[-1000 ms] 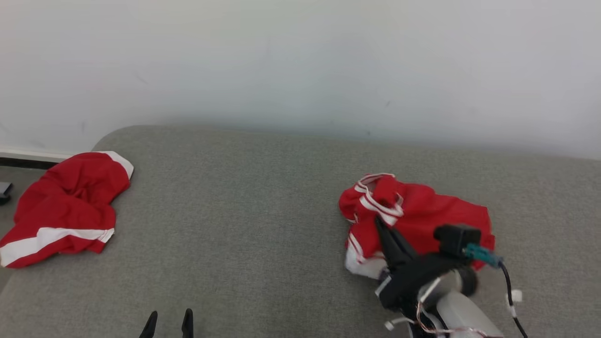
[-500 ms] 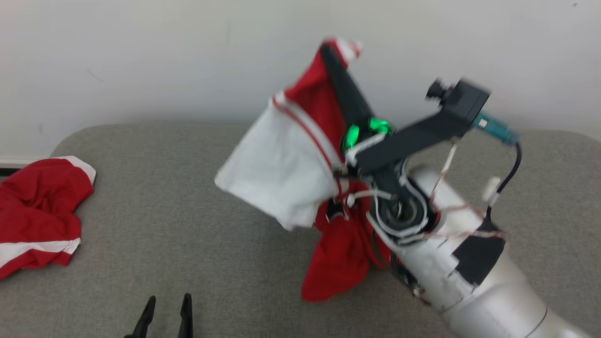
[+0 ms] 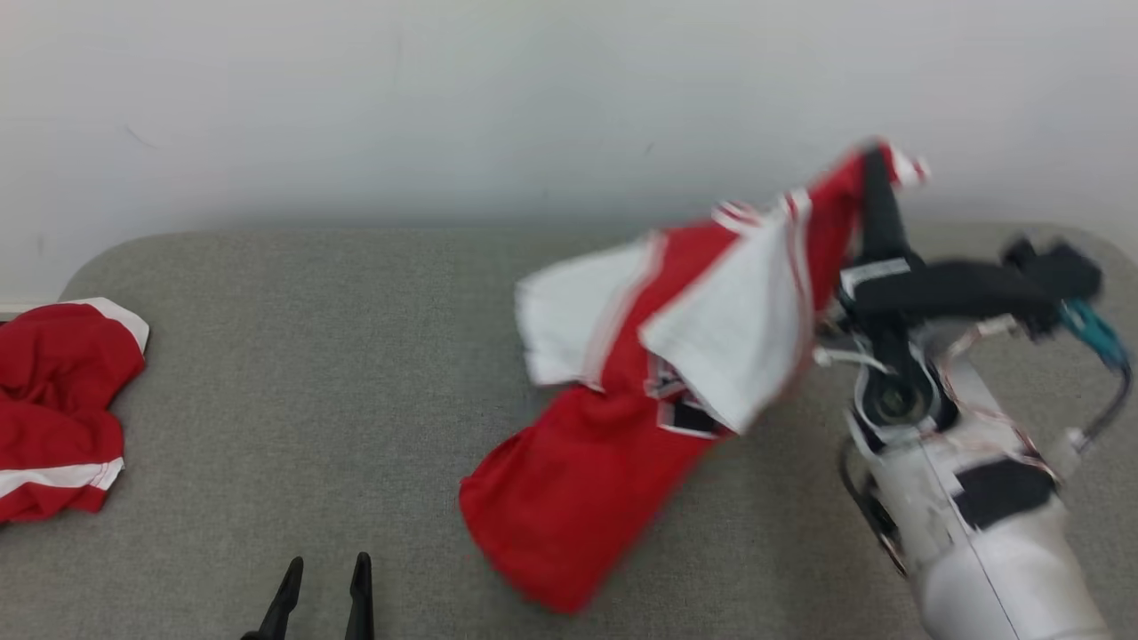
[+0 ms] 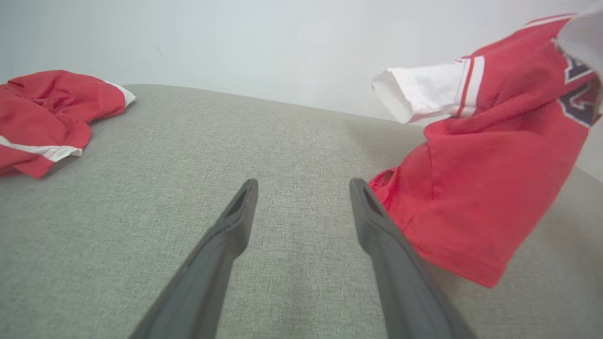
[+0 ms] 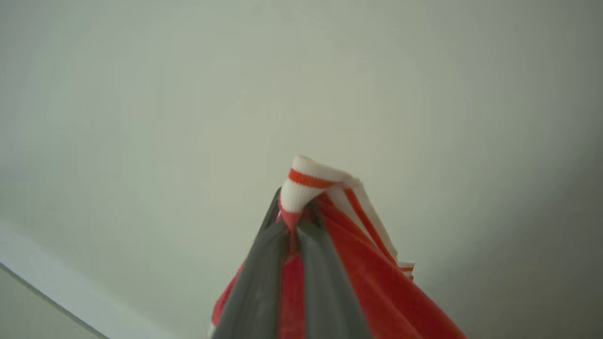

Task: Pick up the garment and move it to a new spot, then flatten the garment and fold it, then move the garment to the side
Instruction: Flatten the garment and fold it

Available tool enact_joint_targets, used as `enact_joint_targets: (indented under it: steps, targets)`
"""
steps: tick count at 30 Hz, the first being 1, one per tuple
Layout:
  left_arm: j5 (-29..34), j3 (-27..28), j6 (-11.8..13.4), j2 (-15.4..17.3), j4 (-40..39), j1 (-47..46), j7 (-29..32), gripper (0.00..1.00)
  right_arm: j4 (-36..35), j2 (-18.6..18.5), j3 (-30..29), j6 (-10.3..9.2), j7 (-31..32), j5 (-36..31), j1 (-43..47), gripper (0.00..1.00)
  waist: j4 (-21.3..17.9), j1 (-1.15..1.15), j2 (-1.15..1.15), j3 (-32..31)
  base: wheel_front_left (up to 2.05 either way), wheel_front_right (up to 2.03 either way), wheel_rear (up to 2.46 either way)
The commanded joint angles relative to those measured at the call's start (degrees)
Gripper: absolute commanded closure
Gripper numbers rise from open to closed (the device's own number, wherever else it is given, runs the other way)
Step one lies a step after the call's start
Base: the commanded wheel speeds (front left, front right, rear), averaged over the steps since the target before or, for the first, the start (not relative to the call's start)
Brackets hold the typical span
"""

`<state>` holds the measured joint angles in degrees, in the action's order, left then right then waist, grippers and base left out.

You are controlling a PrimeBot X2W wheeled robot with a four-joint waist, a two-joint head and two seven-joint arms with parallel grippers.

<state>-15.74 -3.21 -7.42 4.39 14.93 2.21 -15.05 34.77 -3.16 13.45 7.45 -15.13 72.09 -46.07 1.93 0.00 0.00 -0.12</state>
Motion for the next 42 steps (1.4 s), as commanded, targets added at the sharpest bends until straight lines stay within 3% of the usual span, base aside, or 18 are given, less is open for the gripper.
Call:
enact_joint_targets:
  steps: [1,3,4,7,12,13,14,15,22,29,36,42]
  targets:
    - [0.1,-0.3,-0.1,-0.1,0.0,-0.6,-0.2,0.00,3.0,-1.3,-3.6,0.05,0.0,-3.1,3.1,1.00,0.1,0.00,0.00,0.3,0.00,0.00,0.00]
    - [0.0,-0.8,-0.1,-0.1,0.0,-1.0,-0.2,0.00,5.8,-2.5,-8.3,0.05,0.0,-7.8,6.3,1.00,0.3,0.00,0.00,0.8,0.00,0.00,0.00]
    - [-0.2,-1.0,-0.1,-0.1,0.0,-1.2,-0.2,0.00,7.0,-3.4,-13.3,0.06,0.0,-12.5,9.2,1.00,0.4,0.00,0.00,1.1,0.00,0.00,0.00]
    - [-0.3,-1.2,-0.1,0.3,0.1,-1.3,-0.2,0.00,6.4,-3.3,-21.6,0.06,0.0,-17.8,13.2,1.00,0.4,0.00,0.00,1.4,0.00,0.00,0.00]
    - [-0.5,-1.4,-0.1,0.7,0.4,-1.2,-0.2,0.00,5.8,-2.0,-29.9,0.05,0.0,-25.2,17.7,1.00,0.5,0.00,0.00,1.3,0.00,0.00,0.00]
    - [-0.5,-1.6,-0.1,0.6,0.4,-1.1,-0.2,0.00,6.0,-1.8,-31.0,0.05,0.0,-26.5,18.4,0.77,0.6,0.00,0.00,1.2,0.00,0.00,0.00]
    - [-0.4,-1.7,-0.1,0.7,0.5,-1.0,-0.2,0.00,6.3,-1.4,-31.8,0.05,0.0,-27.7,19.2,0.16,0.7,0.00,0.00,1.1,0.00,0.00,0.00]
    - [-0.4,-1.8,-0.1,0.7,0.7,-0.9,-0.2,0.00,6.5,-1.1,-32.5,0.05,0.0,-28.6,19.8,0.00,0.7,0.00,0.00,0.9,0.00,0.00,0.00]
    - [-0.2,-2.6,-0.1,0.9,1.2,0.2,-0.2,0.00,7.3,-1.0,-33.5,0.06,0.0,-40.0,25.6,0.00,1.1,0.00,0.00,-0.6,0.00,0.00,0.00]
    - [-0.3,-2.4,-0.1,0.9,0.9,1.2,-0.2,0.00,3.6,-2.0,-34.6,0.05,1.5,-51.6,31.4,0.00,0.8,0.00,0.00,-1.7,0.00,0.00,0.00]
    - [-0.4,-2.1,-0.1,0.6,0.7,1.4,-0.2,0.00,-8.8,-1.1,-37.5,0.06,6.6,-69.2,38.4,0.00,0.1,0.00,0.00,-2.5,0.00,0.00,0.00]
    - [-0.5,-2.1,-0.1,0.4,0.7,1.4,-0.2,0.00,-22.2,0.2,-32.2,0.05,9.0,-71.5,44.0,0.00,-0.1,0.00,0.00,-2.8,0.00,0.00,0.00]
